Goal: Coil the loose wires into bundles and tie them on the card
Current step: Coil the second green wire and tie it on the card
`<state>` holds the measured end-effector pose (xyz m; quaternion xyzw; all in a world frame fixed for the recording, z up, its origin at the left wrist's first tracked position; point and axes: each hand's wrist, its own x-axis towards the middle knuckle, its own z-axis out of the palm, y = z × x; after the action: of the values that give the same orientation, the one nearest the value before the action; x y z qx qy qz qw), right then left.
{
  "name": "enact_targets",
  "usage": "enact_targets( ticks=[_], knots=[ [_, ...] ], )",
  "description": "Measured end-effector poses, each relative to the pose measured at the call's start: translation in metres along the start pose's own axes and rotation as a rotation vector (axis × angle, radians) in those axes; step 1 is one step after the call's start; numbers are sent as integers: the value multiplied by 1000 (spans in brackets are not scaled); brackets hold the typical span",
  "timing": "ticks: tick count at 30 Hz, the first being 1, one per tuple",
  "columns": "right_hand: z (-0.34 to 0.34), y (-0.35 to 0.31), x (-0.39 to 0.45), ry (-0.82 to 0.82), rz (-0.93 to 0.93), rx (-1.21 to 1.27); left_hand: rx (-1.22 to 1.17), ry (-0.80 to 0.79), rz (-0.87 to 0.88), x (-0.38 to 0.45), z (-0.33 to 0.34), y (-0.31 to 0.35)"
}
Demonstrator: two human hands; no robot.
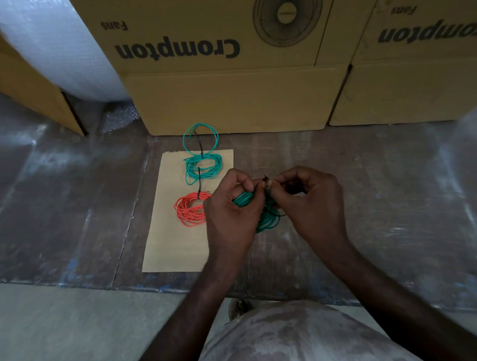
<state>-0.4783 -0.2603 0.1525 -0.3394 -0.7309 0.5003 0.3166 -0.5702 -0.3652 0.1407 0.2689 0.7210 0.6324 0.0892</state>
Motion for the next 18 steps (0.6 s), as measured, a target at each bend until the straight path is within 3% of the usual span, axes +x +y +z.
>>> enact_targets(
  ticks=[9,18],
  knots=[
    [-1,-2,-5,-12,8,15,-35,52,-115,3,0,-5],
    [0,-2,-3,5,-12,-20,-37,37,-106,1,1,-6]
  ],
)
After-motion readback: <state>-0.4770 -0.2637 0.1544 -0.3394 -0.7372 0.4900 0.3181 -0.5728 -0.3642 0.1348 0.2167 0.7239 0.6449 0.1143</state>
